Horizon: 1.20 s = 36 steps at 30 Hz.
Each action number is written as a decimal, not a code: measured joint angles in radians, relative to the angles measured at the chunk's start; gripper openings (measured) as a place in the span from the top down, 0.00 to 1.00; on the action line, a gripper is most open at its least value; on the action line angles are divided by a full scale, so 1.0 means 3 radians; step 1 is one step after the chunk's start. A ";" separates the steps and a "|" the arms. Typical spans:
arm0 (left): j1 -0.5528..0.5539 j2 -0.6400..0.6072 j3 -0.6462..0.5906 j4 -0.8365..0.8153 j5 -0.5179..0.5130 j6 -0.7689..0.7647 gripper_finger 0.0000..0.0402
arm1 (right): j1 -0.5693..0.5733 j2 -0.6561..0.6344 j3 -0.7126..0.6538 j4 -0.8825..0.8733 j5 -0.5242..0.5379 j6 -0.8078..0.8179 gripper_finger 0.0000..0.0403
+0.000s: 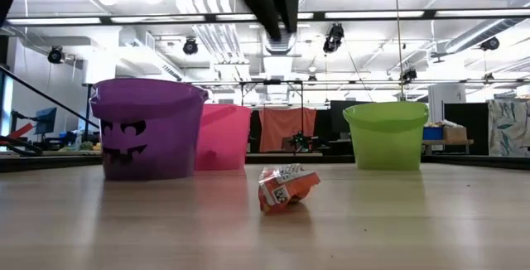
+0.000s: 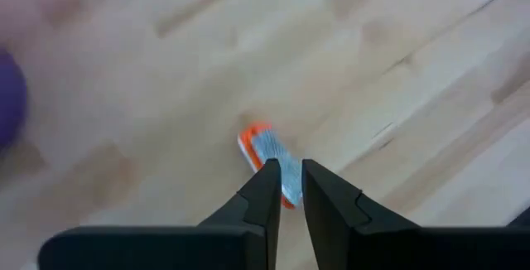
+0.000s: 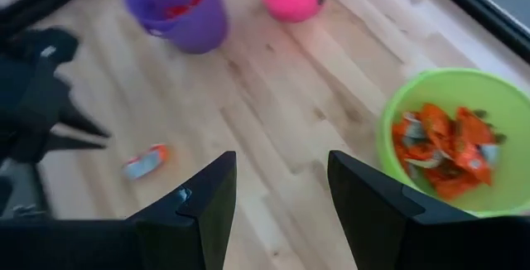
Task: Sort candy
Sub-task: Put the orange chocolate into the green bucket
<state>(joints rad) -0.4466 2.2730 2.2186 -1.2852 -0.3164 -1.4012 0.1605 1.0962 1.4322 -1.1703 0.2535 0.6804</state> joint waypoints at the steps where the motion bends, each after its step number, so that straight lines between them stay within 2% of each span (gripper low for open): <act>1: 0.0018 0.0000 0.0104 -0.0074 -0.0041 0.0098 0.91 | 0.0058 -0.0025 0.0000 0.0040 0.0000 0.0006 0.55; 5: 0.0103 -0.0004 0.0456 -0.0141 -0.0171 0.0564 0.91 | 0.0279 -0.0115 0.0000 0.0147 0.0004 0.0054 0.55; 8: 0.0162 -0.0126 0.0377 0.0130 -0.0202 0.0843 0.91 | 0.0424 -0.0170 0.0000 0.0181 0.0016 0.0077 0.55; 19: 0.0239 -0.0365 0.0457 0.0429 -0.0174 0.1535 0.91 | 0.0768 -0.0197 0.0000 0.0183 0.0031 0.0231 0.55; 23: 0.0240 -0.0512 0.0439 0.0708 -0.0116 0.1883 0.91 | 0.0844 -0.0174 0.0000 0.0213 0.0083 0.0230 0.55; 28: 0.0239 -0.0702 0.0438 0.1026 -0.0108 0.2597 0.91 | 0.0975 -0.0180 -0.0006 0.0440 0.0251 0.0112 0.55; 36: 0.0267 -0.0887 0.0436 0.1050 -0.0109 0.3243 0.91 | 0.1037 -0.0167 -0.0046 0.0828 0.0370 -0.0047 0.55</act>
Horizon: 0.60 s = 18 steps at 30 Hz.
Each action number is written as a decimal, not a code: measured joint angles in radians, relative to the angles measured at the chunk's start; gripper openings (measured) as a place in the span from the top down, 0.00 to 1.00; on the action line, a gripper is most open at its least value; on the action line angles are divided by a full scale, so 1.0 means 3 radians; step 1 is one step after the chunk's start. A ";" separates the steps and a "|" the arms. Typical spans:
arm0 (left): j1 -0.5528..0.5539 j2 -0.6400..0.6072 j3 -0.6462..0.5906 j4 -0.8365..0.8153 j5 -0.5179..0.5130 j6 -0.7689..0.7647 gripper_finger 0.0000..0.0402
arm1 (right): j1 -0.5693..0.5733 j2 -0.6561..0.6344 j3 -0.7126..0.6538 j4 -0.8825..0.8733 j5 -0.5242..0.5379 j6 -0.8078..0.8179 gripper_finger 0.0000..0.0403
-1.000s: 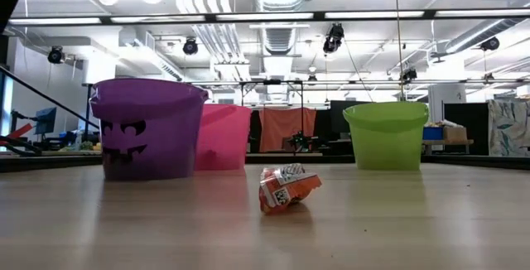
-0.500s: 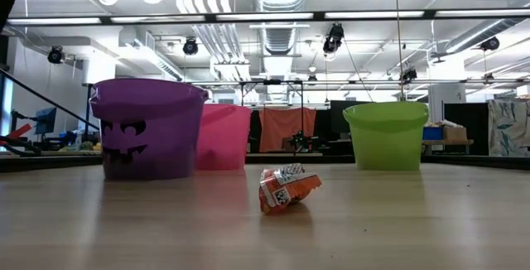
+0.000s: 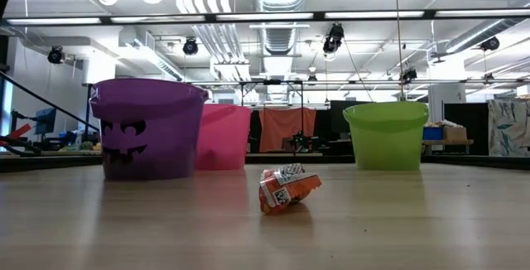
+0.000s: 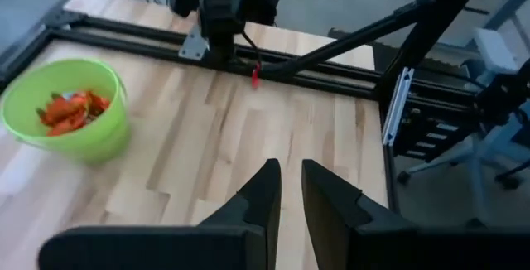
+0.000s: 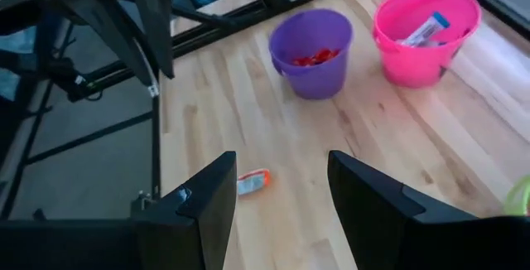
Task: Sort candy
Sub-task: Put the orange chocolate into the green bucket
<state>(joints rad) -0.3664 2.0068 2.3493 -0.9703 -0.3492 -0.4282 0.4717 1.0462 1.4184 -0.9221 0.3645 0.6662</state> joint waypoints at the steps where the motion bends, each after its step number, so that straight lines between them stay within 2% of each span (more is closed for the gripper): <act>1: 0.0002 -0.0015 -0.0001 -0.0003 0.0000 0.0053 0.91 | -0.0001 0.0008 -0.0014 0.0031 0.0015 -0.0010 0.55; 6: 0.0006 -0.0061 -0.0008 -0.0005 0.0000 0.0266 0.91 | -0.0001 0.0010 -0.0119 0.0241 0.0014 -0.0065 0.55; 14: 0.0006 -0.0170 -0.0088 -0.0049 0.0000 0.0464 0.94 | -0.0003 0.0120 -0.0275 0.0235 0.0045 0.0530 0.55; 18: 0.0006 -0.0322 -0.0337 0.0030 -0.0001 0.0467 0.99 | -0.0003 0.0302 -0.0332 0.0227 0.0043 0.0720 0.55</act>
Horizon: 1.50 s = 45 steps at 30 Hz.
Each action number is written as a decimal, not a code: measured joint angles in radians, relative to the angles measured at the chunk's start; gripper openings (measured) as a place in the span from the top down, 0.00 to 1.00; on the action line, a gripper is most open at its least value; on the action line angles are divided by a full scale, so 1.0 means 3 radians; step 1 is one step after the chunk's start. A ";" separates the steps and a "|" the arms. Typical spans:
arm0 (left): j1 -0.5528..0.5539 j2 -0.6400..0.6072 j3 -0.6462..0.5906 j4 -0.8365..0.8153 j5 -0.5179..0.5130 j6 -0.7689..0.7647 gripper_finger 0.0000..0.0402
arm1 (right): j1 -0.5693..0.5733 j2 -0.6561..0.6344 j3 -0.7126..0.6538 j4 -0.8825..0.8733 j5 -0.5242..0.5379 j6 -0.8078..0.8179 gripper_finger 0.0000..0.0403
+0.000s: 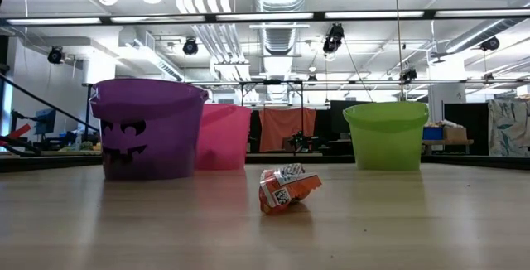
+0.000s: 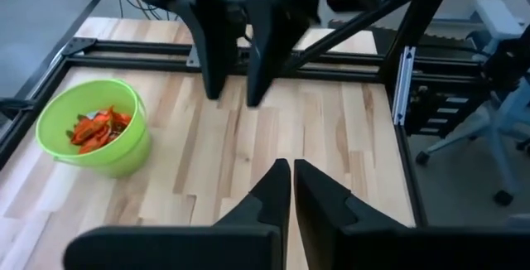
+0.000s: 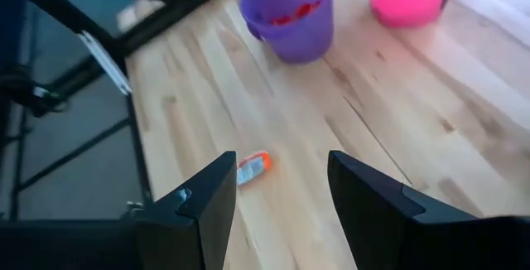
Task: Sort candy
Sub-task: Put the orange chocolate into the green bucket
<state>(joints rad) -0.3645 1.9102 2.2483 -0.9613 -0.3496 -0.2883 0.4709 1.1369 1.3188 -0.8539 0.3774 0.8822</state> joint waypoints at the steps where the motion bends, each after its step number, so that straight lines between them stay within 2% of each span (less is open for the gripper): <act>1: 0.0000 -0.0064 -0.0119 0.0068 0.0001 0.0000 0.99 | 0.0000 0.0062 -0.0006 0.0000 -0.0005 0.0039 0.55; 6: -0.0001 -0.0565 -0.1062 0.0825 0.0001 -0.0056 1.00 | 0.0000 0.0432 -0.0006 0.0016 -0.0059 0.0055 0.55; 12: -0.0001 -0.1183 -0.2290 0.1743 -0.0003 -0.0389 1.00 | -0.0123 0.0874 -0.0006 0.0041 -0.0365 0.0607 0.55; 17: -0.0004 -0.1594 -0.2996 0.2392 -0.0018 -0.0492 1.00 | -0.0261 0.1237 -0.0006 0.0334 -0.0803 0.0853 0.55; 21: -0.0004 -0.1875 -0.3394 0.2695 -0.0022 -0.0494 1.00 | -0.0350 0.1509 0.0010 0.0624 -0.0910 0.0950 0.55; 32: -0.0004 -0.2500 -0.4016 0.2826 -0.0025 -0.0557 1.00 | -0.0409 0.2172 0.0309 0.0621 -0.1020 0.1237 0.53; 45: 0.0000 -0.2614 -0.4051 0.2808 -0.0025 -0.0554 1.00 | -0.0409 0.2597 0.0620 0.0637 -0.1086 0.1451 0.52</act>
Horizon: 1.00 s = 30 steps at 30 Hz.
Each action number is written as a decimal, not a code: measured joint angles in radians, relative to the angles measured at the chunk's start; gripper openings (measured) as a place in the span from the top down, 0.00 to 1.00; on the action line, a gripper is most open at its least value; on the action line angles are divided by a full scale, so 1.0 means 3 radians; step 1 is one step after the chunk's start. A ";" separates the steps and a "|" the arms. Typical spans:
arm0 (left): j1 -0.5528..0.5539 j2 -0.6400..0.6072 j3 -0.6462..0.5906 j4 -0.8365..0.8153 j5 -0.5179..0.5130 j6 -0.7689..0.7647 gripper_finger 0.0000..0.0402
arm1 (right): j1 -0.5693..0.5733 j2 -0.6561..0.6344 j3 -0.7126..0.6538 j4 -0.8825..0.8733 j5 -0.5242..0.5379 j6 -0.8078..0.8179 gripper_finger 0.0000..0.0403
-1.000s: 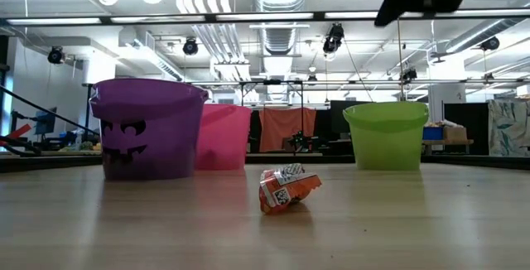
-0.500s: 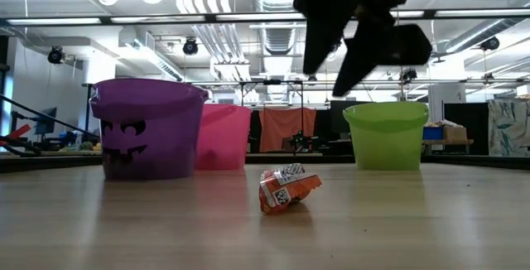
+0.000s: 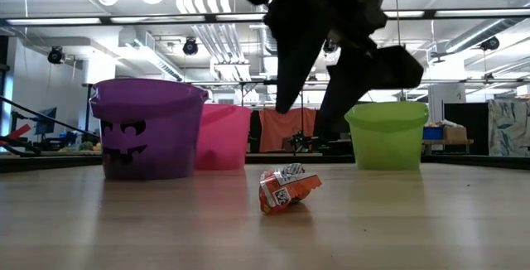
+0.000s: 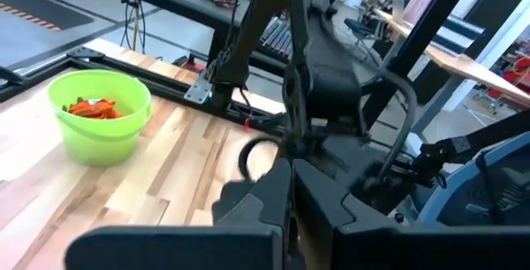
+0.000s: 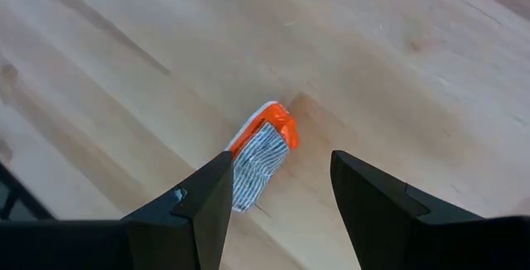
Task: Sort candy
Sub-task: Put the orange chocolate into the green bucket
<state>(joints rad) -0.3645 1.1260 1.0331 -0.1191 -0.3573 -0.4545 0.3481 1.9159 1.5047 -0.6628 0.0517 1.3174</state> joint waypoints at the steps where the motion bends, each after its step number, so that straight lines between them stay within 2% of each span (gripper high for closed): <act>1: 0.0000 -0.0003 0.0006 0.0012 0.0000 0.0001 1.00 | 0.0000 0.0034 0.0017 0.0007 -0.0001 0.0002 0.52; 9: -0.0001 -0.0033 0.0007 0.0025 0.0001 -0.0122 1.00 | 0.0000 0.0282 0.0217 0.0201 -0.0460 0.0072 0.52; 12: 0.0000 -0.0042 0.0007 0.0021 0.0039 -0.0182 1.00 | 0.0003 0.0322 0.0286 0.0204 -0.0498 0.0199 0.52; 19: -0.0001 -0.0052 0.0007 -0.0008 0.0205 -0.0159 1.00 | 0.0000 0.0322 0.0303 0.0125 -0.0389 0.0680 0.52; 25: 0.0010 -0.0052 0.0008 -0.0004 0.0204 -0.0009 1.00 | 0.0000 0.0322 0.0303 0.0031 -0.0175 0.0789 0.52; 30: 0.0016 -0.0052 0.0007 -0.0004 0.0203 0.0089 1.00 | -0.0033 0.0322 0.0294 -0.0101 -0.0145 0.0849 0.52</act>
<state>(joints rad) -0.3596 1.1103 1.0351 -0.1204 -0.2962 -0.4279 0.3383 2.0125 1.5929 -0.6931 0.0082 1.5721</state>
